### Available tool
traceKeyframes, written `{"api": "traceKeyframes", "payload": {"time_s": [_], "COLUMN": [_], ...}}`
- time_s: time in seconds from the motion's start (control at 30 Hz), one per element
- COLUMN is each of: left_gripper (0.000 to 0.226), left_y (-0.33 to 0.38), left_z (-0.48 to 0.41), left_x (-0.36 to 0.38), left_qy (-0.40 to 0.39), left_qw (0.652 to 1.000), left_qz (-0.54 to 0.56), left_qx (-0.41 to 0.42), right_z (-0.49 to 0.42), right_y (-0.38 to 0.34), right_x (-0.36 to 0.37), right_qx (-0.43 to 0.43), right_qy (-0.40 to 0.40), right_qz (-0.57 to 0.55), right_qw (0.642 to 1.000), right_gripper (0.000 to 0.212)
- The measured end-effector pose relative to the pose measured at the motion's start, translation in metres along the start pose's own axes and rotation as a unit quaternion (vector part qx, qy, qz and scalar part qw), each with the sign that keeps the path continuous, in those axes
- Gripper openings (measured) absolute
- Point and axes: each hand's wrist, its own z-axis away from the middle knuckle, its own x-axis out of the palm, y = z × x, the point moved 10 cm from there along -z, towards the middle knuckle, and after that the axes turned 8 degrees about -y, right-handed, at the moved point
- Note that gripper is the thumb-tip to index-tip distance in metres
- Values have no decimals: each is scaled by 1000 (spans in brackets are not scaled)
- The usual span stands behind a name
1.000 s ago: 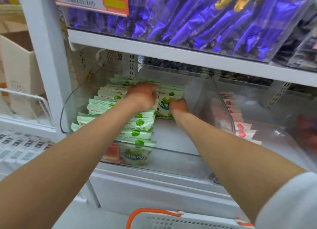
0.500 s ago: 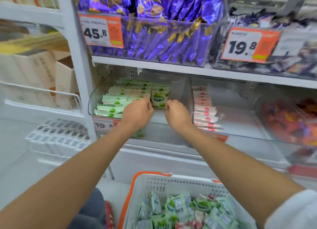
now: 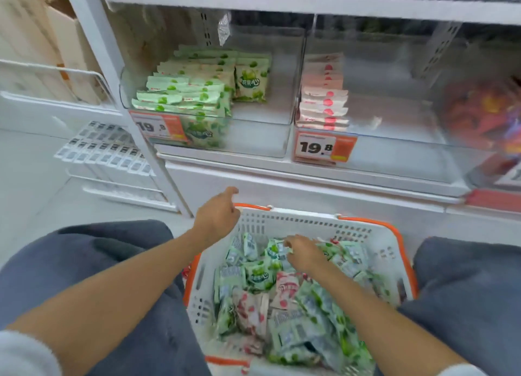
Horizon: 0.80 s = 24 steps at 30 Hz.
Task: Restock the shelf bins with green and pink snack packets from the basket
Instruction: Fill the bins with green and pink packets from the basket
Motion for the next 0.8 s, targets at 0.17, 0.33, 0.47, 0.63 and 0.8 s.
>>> {"api": "traceKeyframes", "payload": {"time_s": [0.17, 0.33, 0.47, 0.63, 0.8], "left_gripper": [23, 30, 37, 51, 80], "left_y": [-49, -61, -69, -65, -6], "left_z": [0, -1, 2, 1, -5], "left_x": [90, 107, 112, 106, 78], "left_qy": [-180, -199, -203, -188, -197], "left_qw": [976, 967, 964, 968, 980], "left_qz": [-32, -9, 3, 32, 19], "left_qx": [-120, -156, -172, -160, -14], "right_z": [-32, -70, -85, -65, -13], "right_y": [4, -45, -56, -45, -55], "right_x": [52, 69, 83, 42, -49], "right_qx": [11, -9, 7, -44, -105], "right_qy": [-59, -29, -57, 4, 49], "right_qz": [-43, -151, -111, -142, -180], "right_qw": [997, 988, 992, 989, 977], "right_gripper": [37, 38, 31, 24, 29]}}
